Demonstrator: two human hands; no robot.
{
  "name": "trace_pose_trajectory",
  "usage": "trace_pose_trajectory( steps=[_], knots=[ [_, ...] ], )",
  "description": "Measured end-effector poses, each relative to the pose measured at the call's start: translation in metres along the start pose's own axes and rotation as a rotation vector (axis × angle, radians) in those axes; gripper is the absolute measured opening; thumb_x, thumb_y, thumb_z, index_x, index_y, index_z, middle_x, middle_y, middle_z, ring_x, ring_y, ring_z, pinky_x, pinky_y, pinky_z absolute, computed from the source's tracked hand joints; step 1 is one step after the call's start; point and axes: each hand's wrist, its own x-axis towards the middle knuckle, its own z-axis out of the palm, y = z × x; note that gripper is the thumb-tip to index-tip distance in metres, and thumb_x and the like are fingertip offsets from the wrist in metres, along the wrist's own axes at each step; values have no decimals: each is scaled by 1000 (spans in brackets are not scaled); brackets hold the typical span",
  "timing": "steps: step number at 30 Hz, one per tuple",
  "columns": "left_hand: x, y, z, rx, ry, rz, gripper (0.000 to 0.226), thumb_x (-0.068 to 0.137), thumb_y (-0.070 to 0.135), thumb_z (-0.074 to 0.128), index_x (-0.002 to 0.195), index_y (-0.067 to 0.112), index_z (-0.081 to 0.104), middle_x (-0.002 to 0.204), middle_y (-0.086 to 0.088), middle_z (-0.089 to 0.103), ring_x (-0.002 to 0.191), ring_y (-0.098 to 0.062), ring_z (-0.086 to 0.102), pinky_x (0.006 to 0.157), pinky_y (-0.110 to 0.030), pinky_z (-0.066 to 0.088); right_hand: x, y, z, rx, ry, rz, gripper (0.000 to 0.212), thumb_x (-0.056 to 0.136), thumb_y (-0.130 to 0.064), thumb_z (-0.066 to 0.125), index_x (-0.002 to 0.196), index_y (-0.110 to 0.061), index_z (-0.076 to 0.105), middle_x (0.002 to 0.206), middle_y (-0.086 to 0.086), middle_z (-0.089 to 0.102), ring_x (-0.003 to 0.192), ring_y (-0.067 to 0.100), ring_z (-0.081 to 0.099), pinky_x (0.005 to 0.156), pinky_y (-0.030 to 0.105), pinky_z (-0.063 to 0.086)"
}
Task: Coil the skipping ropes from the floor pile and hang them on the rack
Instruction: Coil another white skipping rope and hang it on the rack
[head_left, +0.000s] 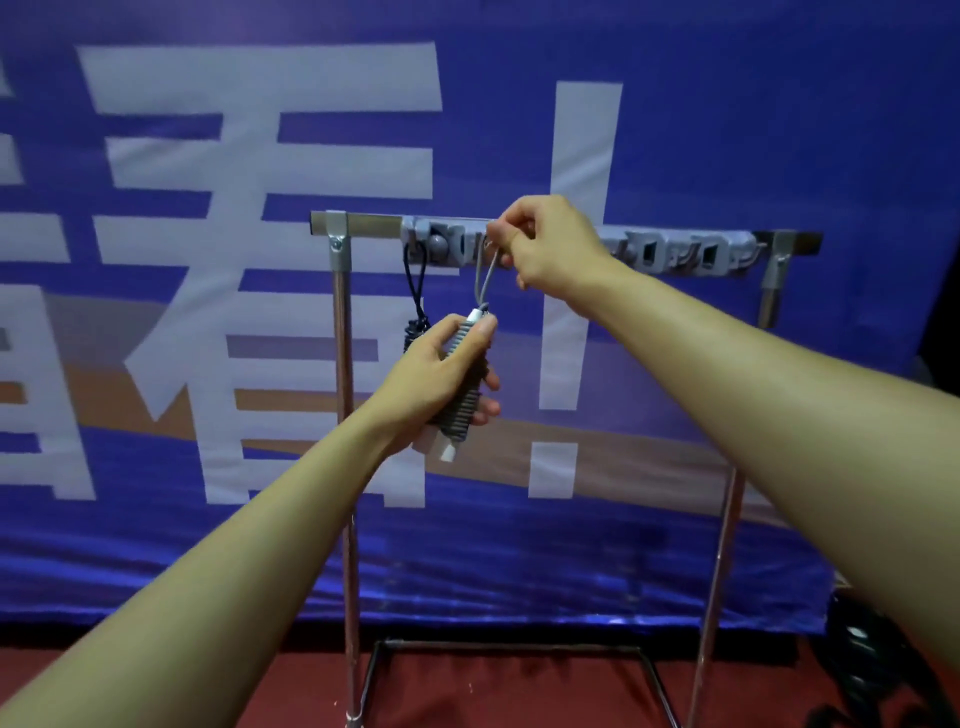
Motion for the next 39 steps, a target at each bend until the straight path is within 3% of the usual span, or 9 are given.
trace_pose_trajectory(
  steps=[2, 4, 14, 18, 21, 24, 29, 35, 39],
  knots=[
    [12, 3, -10, 44, 33, 11, 39, 98, 54, 61, 106, 16, 61, 93, -13, 73, 85, -28, 75, 74, -44, 64, 12, -3, 5, 6, 35, 6, 17, 101, -25, 65, 87, -18, 69, 78, -6, 73, 61, 14, 68, 54, 25, 54],
    [25, 6, -17, 144, 50, 23, 41, 95, 58, 63, 106, 20, 67, 94, -11, 69, 85, -22, 71, 80, -39, 61, 21, -3, 11, -20, 74, 10, 13, 100, -23, 67, 91, -14, 71, 75, -9, 70, 62, 13, 69, 53, 24, 57],
    [47, -23, -33, 222, 57, 16, 34, 94, 37, 73, 119, 15, 67, 106, -6, 73, 94, -18, 72, 69, -24, 55, 32, 15, 37, -279, 153, 42, 14, 104, -23, 61, 96, -12, 66, 83, 3, 68, 57, 15, 72, 56, 34, 63],
    [39, -45, -37, 206, 5, -22, 34, 94, 35, 74, 116, 11, 66, 101, -14, 73, 87, -23, 72, 73, -35, 61, 15, 30, 45, -338, 161, -40, 12, 105, -20, 57, 100, -11, 64, 95, 7, 65, 59, 19, 70, 54, 40, 61],
    [27, -71, -35, 109, -72, -125, 37, 93, 29, 76, 121, 9, 64, 102, -13, 73, 86, -17, 74, 76, -32, 62, -13, 48, 50, -270, 162, -37, 10, 103, -21, 60, 98, -15, 66, 91, 3, 67, 65, 20, 70, 59, 44, 61],
    [6, -107, -28, -10, -92, -257, 29, 94, 22, 74, 117, 10, 64, 111, -13, 75, 90, -20, 75, 84, -41, 63, -69, 74, 63, -163, 154, 33, 11, 101, -24, 61, 96, -16, 67, 78, -6, 65, 71, 22, 70, 66, 48, 60],
    [-59, -194, 3, -51, -178, -456, 18, 97, 15, 68, 114, 7, 65, 98, -7, 77, 79, -20, 74, 83, -40, 64, -214, 149, 108, -48, 71, 326, 11, 98, -25, 62, 88, -23, 67, 68, -12, 63, 68, 21, 71, 66, 44, 60],
    [-187, -347, 58, -45, -271, -789, 11, 99, 8, 65, 110, 7, 66, 91, -5, 76, 70, -16, 72, 60, -27, 61, -433, 259, 157, -89, -242, 747, 14, 98, -21, 61, 87, -24, 70, 69, -11, 69, 66, 12, 70, 71, 33, 58],
    [-273, -422, 74, -57, -367, -973, 20, 101, 11, 62, 111, -7, 61, 84, -13, 68, 62, -13, 64, 53, -21, 50, -549, 303, 160, -173, -491, 969, 17, 99, -15, 60, 88, -25, 69, 73, -15, 68, 72, 9, 68, 68, 19, 45]
  ],
)
